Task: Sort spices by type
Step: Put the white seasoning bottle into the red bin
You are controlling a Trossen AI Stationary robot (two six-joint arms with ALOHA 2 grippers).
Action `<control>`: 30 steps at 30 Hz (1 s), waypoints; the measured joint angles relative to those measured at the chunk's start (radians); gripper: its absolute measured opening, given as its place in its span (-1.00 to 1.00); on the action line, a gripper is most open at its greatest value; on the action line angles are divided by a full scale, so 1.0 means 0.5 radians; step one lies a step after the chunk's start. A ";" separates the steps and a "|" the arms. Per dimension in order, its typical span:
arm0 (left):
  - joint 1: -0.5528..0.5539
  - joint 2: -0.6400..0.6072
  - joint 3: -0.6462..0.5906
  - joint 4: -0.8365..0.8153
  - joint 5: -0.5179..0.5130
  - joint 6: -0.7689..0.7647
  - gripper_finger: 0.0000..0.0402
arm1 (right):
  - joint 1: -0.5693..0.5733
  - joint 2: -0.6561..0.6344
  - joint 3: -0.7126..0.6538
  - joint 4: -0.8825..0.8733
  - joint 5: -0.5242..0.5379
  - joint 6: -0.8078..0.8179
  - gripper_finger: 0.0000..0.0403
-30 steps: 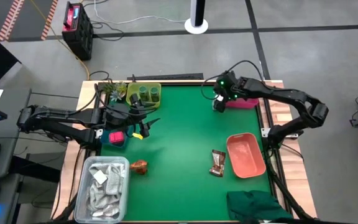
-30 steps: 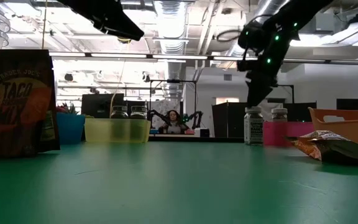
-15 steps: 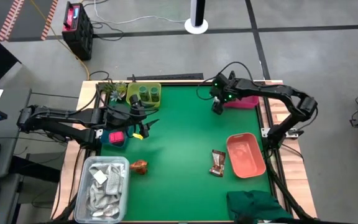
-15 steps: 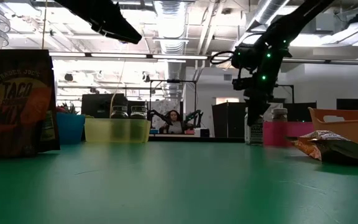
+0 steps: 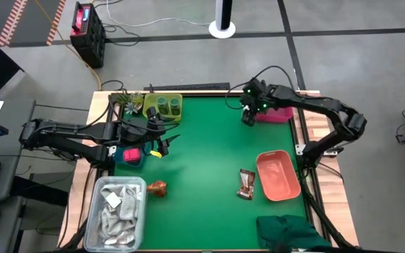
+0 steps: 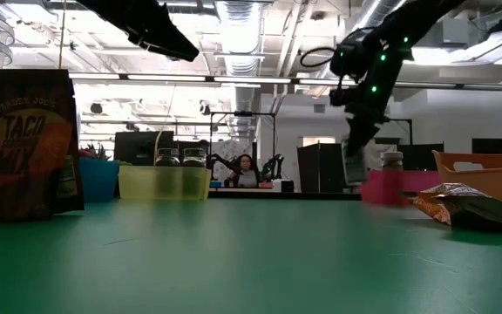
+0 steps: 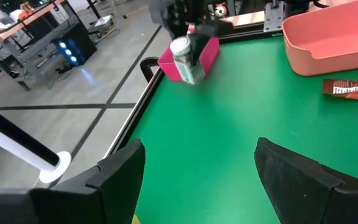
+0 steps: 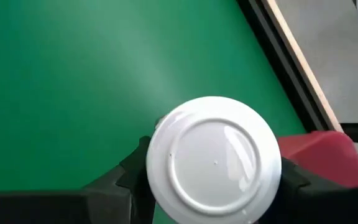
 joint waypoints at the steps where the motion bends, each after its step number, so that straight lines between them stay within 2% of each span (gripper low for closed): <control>1: 0.000 0.000 0.000 0.000 0.000 -0.001 0.45 | 0.000 -0.022 0.017 -0.043 0.000 0.000 0.10; 6: 0.000 0.000 0.000 -0.001 -0.001 -0.006 0.45 | -0.030 -0.212 0.091 -0.067 0.042 0.014 0.10; 11: 0.000 0.000 0.000 -0.002 -0.001 -0.013 0.45 | -0.179 -0.433 0.101 -0.068 0.072 0.159 0.10; 13: 0.000 0.000 0.000 -0.002 -0.002 -0.014 0.45 | -0.254 -0.517 0.101 -0.106 0.165 0.226 0.10; 17: 0.000 0.000 0.000 -0.001 -0.002 -0.002 0.45 | -0.385 -0.631 0.048 -0.170 0.495 0.307 0.10; 22: 0.000 0.000 0.000 0.090 -0.004 0.043 0.45 | -0.527 -0.655 -0.078 -0.191 0.676 0.339 0.10; 27: 0.000 0.000 0.000 0.098 -0.003 0.039 0.45 | -0.527 -0.620 -0.128 -0.208 0.679 0.349 0.10; 30: 0.000 0.000 0.000 0.085 -0.002 0.017 0.45 | -0.518 -0.555 -0.133 -0.295 0.602 0.420 0.10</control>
